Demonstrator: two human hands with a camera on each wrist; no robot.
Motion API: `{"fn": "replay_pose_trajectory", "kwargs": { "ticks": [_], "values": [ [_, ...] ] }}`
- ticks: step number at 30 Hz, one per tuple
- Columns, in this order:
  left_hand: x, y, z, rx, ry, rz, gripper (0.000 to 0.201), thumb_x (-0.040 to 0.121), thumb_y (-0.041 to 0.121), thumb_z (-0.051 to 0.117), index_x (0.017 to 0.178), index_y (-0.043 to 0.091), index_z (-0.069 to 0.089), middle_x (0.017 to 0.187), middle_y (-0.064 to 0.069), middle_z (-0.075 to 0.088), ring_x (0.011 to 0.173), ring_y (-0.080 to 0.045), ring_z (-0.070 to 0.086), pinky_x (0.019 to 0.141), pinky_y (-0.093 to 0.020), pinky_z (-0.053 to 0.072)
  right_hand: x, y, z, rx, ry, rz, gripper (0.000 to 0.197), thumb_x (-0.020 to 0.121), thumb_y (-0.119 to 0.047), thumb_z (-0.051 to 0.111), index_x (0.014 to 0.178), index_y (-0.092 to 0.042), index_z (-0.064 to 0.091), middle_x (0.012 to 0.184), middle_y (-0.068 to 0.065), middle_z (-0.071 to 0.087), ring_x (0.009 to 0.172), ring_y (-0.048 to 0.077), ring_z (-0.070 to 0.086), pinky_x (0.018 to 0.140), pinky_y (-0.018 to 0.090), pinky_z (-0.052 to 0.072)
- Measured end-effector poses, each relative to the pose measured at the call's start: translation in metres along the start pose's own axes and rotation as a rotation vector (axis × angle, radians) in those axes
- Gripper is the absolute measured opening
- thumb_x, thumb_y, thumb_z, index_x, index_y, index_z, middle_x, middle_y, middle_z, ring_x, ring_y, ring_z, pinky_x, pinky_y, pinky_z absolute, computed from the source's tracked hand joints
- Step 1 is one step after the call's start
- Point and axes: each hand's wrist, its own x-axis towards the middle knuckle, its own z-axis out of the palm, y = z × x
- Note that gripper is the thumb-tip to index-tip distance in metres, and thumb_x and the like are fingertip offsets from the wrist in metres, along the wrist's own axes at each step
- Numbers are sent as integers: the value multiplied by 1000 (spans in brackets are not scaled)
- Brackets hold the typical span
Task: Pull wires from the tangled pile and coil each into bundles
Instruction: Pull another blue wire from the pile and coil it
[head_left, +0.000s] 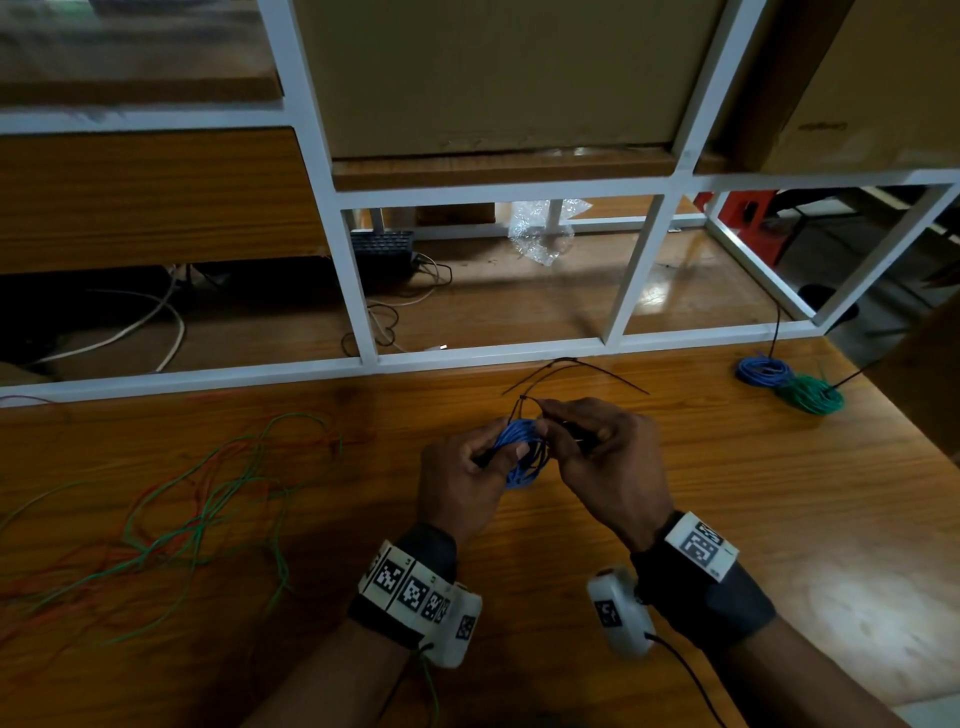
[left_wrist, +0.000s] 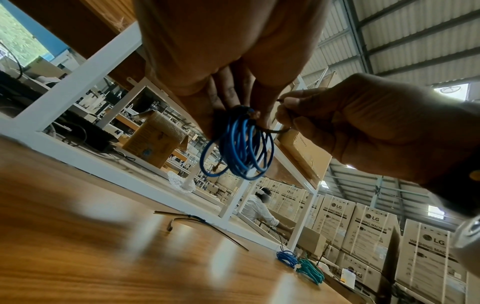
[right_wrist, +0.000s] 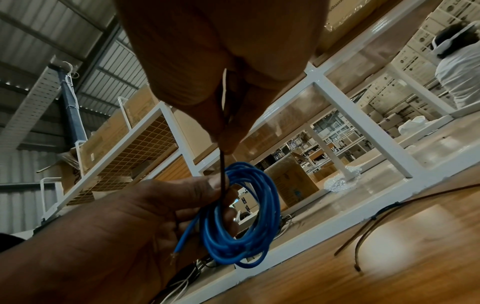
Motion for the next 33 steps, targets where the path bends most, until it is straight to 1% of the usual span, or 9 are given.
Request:
{"fn": "replay_pose_trajectory", "kwargs": {
  "ticks": [4,8,15,21,24,26,29,31,33],
  "values": [
    [-3,3,0,-11,-14,-15,52,84,51,69,124,17,70,114,2,74,99,-4,70,79,-28,61,-2,-1,1,-14,-20,-19,18,92,-14,77,109,-15,81,101,-5,79,85,0,72,68,15,58],
    [-2,6,0,7,0,1,35,90,28,73,123,16,71,112,2,75,95,0,70,75,-22,59,-5,0,3,-43,-49,-28,17,91,-11,77,107,-16,82,101,-7,78,84,0,71,66,8,52],
    [-1,5,0,3,5,-5,41,88,36,74,124,15,70,116,1,73,98,-2,70,77,-26,61,-4,-1,-1,4,44,-46,18,92,-14,77,110,-14,80,99,-8,77,86,-3,71,69,12,55],
    [-4,8,1,10,6,25,40,88,35,74,122,14,71,112,0,75,98,-5,71,76,-26,61,-6,-1,1,-23,-1,-35,17,92,-14,76,109,-15,80,101,-5,78,86,-1,72,67,15,58],
    [-3,9,0,35,9,52,37,89,34,74,121,15,72,111,1,75,97,-5,71,73,-19,58,-8,-1,2,-61,-21,-46,16,91,-11,77,106,-15,82,102,-4,79,85,1,72,67,11,56],
    [-3,9,-1,47,0,51,39,89,37,72,121,16,72,109,1,76,94,-4,71,70,-16,56,-9,-1,2,-38,-8,-45,17,91,-11,77,107,-15,81,102,-4,78,86,0,72,68,15,58],
    [-3,12,-1,15,7,36,43,88,40,73,122,15,71,110,0,75,94,-2,71,72,-24,60,-8,-2,0,2,41,-50,18,92,-13,77,110,-14,80,102,-9,77,88,-2,73,69,18,59],
    [-4,14,-1,28,11,44,39,88,35,74,121,13,72,107,0,76,91,0,71,70,-21,59,-6,-2,-1,13,60,-54,19,92,-13,77,111,-14,80,102,-12,75,90,-5,71,70,14,58],
    [-4,16,-1,59,7,62,36,89,33,74,120,14,72,104,1,77,88,1,71,66,-14,54,-6,-2,-1,16,50,-50,19,92,-13,77,111,-13,80,102,-10,76,89,-4,72,70,17,59]
  ]
}}
